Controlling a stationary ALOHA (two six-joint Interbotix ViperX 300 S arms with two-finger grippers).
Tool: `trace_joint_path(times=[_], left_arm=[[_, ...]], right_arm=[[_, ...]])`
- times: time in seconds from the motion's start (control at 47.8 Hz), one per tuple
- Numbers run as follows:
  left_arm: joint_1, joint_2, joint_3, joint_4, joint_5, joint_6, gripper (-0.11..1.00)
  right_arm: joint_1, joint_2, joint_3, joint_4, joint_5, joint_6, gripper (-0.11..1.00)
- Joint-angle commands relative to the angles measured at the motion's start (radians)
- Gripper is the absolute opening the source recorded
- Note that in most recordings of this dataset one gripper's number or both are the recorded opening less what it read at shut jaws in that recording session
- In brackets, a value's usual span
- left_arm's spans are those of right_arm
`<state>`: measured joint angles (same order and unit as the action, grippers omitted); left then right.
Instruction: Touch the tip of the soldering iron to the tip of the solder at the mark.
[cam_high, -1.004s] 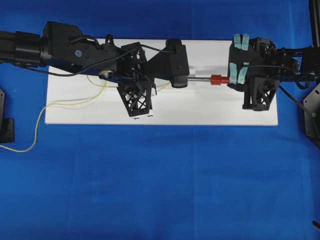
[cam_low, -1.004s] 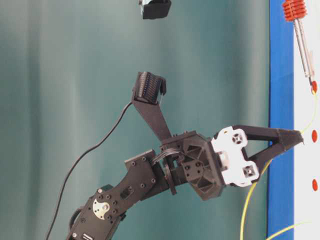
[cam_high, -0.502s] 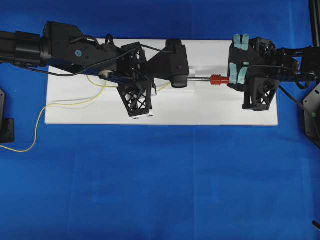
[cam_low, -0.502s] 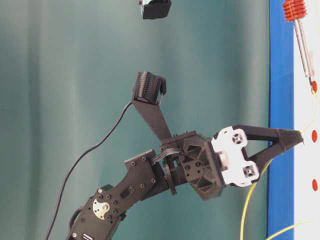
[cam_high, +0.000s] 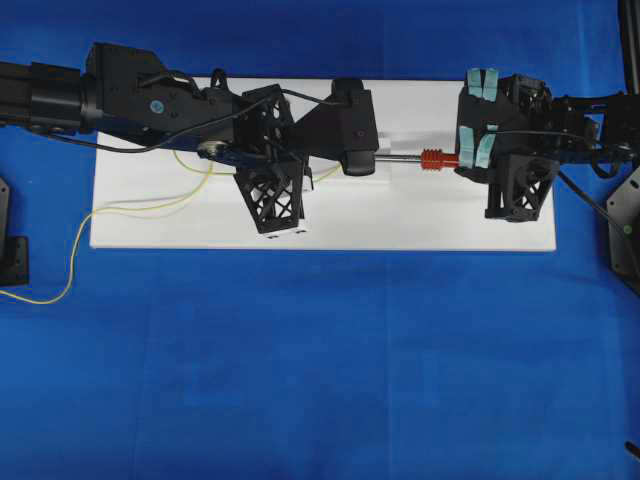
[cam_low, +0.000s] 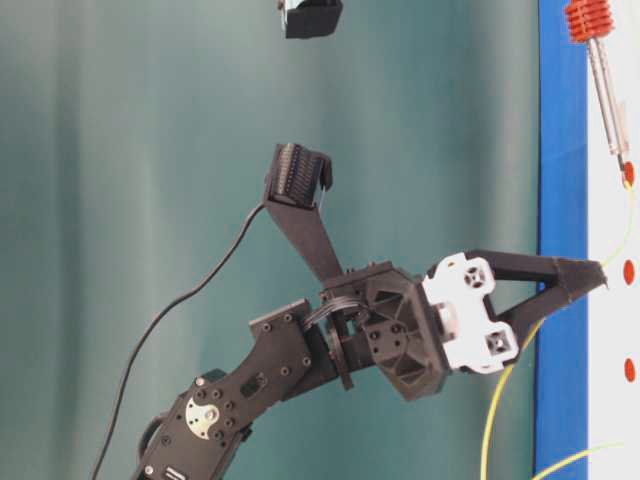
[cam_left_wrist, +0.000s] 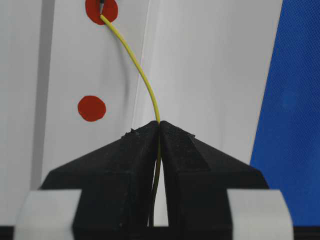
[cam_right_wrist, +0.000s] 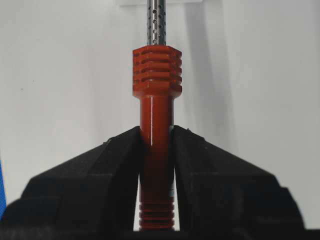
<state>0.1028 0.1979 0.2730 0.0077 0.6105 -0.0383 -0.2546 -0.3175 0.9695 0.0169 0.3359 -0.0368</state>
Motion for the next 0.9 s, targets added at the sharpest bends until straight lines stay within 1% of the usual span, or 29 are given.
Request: trace_joint_path(times=[0.0,0.544,0.711,0.878], left_arm=[[-0.003,-0.014,-0.023,0.002,-0.003,0.002,0.02],[-0.003,-0.023,-0.021,0.002,0.002,0.003,0.02],[-0.003,-0.080,-0.005,0.002,0.003,0.006,0.02],[-0.009,-0.169,0.044,0.003,0.003,0.005,0.02]], right_arm=[[-0.002,-0.006,-0.025,-0.002,-0.006,-0.002,0.06],[-0.002,-0.006,-0.026,-0.002,-0.006,-0.002,0.06],[-0.002,-0.006,-0.028,-0.002,-0.008,-0.002,0.06],[-0.002,-0.008,-0.029,-0.002,-0.008,-0.002,0.06]])
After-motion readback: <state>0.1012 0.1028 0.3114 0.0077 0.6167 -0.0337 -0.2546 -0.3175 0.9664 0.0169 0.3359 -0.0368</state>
